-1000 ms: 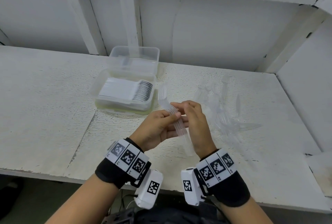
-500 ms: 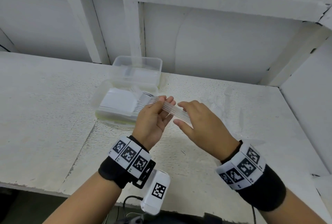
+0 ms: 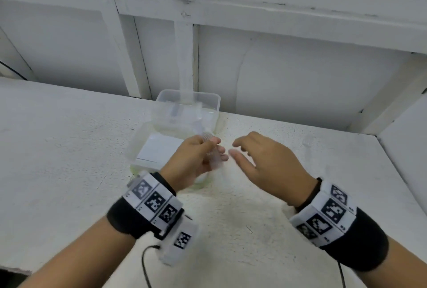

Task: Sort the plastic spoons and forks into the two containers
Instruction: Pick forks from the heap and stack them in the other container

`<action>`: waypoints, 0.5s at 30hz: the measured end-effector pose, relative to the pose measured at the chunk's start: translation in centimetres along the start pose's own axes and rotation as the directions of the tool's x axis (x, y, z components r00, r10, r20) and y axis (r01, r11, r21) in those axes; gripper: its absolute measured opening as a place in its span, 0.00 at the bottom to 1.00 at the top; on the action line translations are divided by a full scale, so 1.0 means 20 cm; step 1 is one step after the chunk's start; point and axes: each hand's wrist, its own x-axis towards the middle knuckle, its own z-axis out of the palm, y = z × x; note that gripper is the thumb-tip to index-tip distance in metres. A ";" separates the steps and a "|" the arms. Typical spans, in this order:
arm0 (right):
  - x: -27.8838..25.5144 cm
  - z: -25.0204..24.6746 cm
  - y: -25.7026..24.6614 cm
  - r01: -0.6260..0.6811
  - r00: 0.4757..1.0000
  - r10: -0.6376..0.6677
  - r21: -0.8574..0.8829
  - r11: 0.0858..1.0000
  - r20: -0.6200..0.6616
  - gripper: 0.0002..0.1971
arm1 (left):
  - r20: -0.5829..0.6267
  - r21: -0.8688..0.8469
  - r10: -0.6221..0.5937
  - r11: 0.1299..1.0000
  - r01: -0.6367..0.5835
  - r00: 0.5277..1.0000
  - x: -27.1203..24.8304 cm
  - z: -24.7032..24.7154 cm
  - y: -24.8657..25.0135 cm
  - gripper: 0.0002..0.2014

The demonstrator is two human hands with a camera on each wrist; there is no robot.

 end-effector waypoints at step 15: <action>0.55 0.05 0.01 0.315 0.905 -0.212 -0.247 0.916 0.370 0.28 | 0.401 0.913 -0.071 -0.051 -0.405 0.913 0.34 -0.31 0.45 0.11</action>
